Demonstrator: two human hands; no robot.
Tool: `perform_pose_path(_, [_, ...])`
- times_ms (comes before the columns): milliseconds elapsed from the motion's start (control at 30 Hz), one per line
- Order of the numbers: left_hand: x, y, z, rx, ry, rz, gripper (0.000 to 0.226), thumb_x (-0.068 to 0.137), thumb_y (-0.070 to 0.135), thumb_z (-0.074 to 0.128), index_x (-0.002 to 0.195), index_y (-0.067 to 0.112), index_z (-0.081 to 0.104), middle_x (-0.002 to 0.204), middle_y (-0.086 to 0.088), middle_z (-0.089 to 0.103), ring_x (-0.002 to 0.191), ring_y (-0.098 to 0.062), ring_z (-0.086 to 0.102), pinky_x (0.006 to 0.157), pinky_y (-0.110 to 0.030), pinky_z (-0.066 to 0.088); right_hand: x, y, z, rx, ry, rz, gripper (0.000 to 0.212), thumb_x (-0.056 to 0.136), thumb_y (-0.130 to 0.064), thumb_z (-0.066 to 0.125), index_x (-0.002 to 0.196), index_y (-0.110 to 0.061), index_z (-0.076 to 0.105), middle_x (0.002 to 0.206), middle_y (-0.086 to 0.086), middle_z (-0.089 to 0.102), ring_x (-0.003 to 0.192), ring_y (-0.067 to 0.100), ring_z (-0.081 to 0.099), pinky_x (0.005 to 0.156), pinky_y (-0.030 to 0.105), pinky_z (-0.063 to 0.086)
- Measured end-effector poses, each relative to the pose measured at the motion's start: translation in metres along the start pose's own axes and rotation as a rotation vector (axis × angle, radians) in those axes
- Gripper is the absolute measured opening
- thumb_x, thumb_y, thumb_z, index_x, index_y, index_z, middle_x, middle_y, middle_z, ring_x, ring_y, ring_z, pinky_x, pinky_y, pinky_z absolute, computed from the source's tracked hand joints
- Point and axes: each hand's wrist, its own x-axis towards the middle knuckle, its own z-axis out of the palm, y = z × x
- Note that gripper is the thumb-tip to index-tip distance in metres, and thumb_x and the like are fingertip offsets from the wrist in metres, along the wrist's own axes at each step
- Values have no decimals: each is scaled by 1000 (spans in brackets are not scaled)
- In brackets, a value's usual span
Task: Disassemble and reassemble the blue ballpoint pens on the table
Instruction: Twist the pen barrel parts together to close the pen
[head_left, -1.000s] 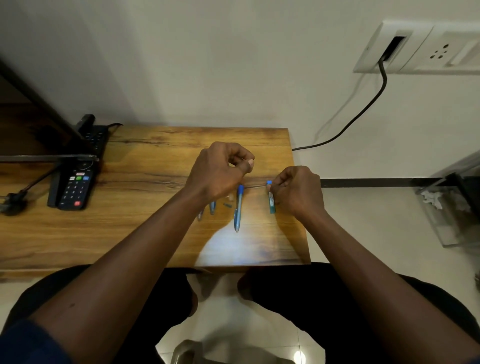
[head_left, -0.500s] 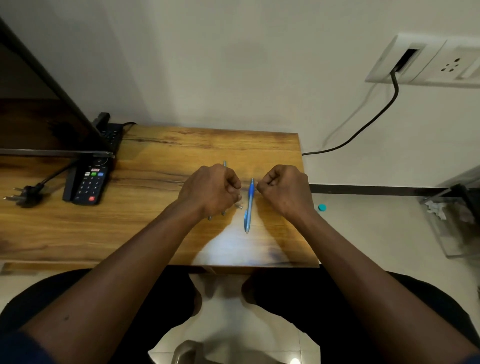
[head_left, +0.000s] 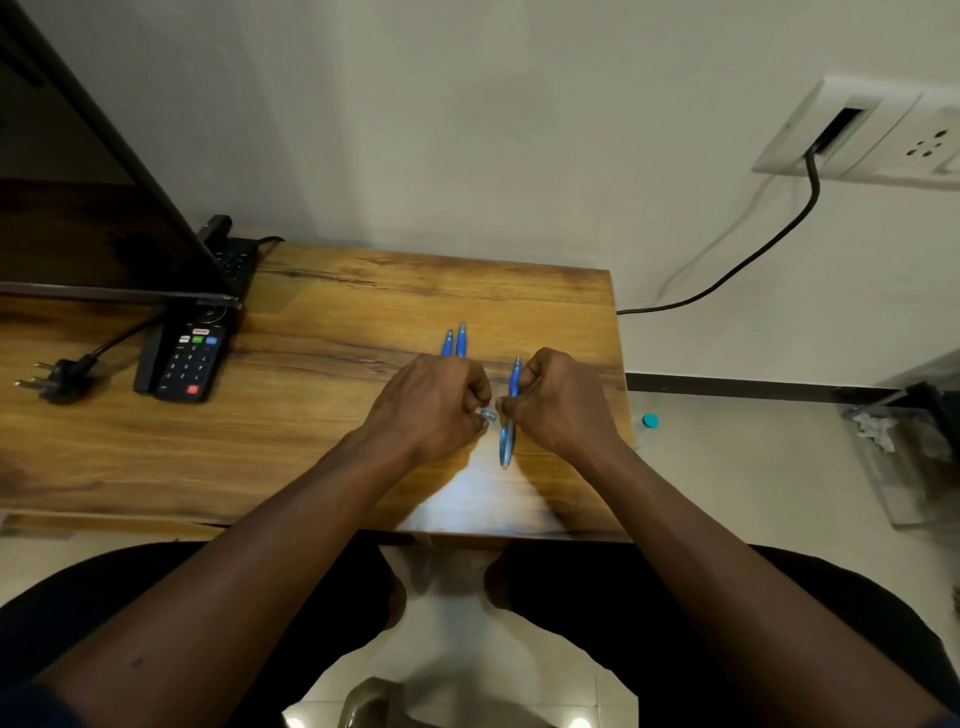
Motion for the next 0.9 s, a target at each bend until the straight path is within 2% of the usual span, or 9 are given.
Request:
perform_pose_path(67, [-1, 0, 4, 24, 20, 19, 26, 87, 21, 82, 110, 26, 72, 88, 15, 68, 83, -4, 64, 68, -17, 43, 1, 1, 1, -13, 7, -1, 30, 77, -18, 83, 89, -21, 56, 81, -3, 64, 76, 16, 64, 67, 37, 56])
perform_pose_path(167, [-4, 1, 8, 45, 43, 58, 20, 90, 21, 79, 108, 26, 73, 89, 13, 70, 82, -5, 64, 77, -25, 53, 1, 1, 1, 5, 5, 6, 33, 76, -18, 83, 94, -23, 55, 86, -4, 62, 78, 17, 63, 70, 39, 57])
perform_pose_path(333, [-6, 2, 10, 76, 82, 105, 13, 92, 17, 75, 103, 25, 74, 85, 14, 61, 78, -5, 56, 73, -23, 43, 1, 0, 1, 0, 12, 6, 34, 75, -20, 83, 98, -21, 58, 88, -3, 63, 76, 16, 63, 69, 38, 57])
perform_pose_path(500, [-5, 2, 10, 68, 84, 115, 11, 93, 16, 74, 98, 25, 75, 86, 12, 66, 77, -4, 56, 74, -21, 44, -1, -2, -2, 36, 20, 22, 24, 78, -22, 82, 82, -26, 59, 78, -4, 65, 74, 16, 67, 72, 42, 60])
perform_pose_path(600, [-4, 1, 10, 14, 92, 93, 11, 92, 17, 73, 98, 26, 74, 84, 17, 64, 77, -2, 59, 72, -17, 45, 2, -2, -7, 77, 41, 52, 18, 81, -26, 81, 82, -26, 63, 76, -5, 67, 74, 15, 68, 76, 45, 61])
perform_pose_path(700, [-3, 0, 7, -83, 116, 50, 9, 90, 17, 75, 95, 25, 75, 83, 16, 69, 75, 2, 63, 70, -15, 52, 5, -4, -14, 220, 47, 109, 20, 83, -29, 80, 83, -32, 61, 80, -7, 70, 75, 14, 72, 77, 43, 62])
perform_pose_path(800, [-3, 0, 3, -163, 150, 8, 7, 88, 18, 78, 88, 25, 76, 79, 14, 72, 72, 7, 64, 60, -3, 44, 7, -6, -18, 369, 65, 168, 13, 87, -28, 75, 91, -31, 63, 85, -3, 72, 74, 15, 73, 75, 44, 64])
perform_pose_path(900, [-3, 0, 4, -226, 173, -34, 13, 89, 15, 74, 91, 28, 72, 78, 13, 71, 70, 6, 64, 65, -10, 50, 7, -9, -21, 541, 61, 251, 12, 91, -22, 70, 102, -19, 67, 85, 6, 73, 73, 22, 75, 72, 46, 64])
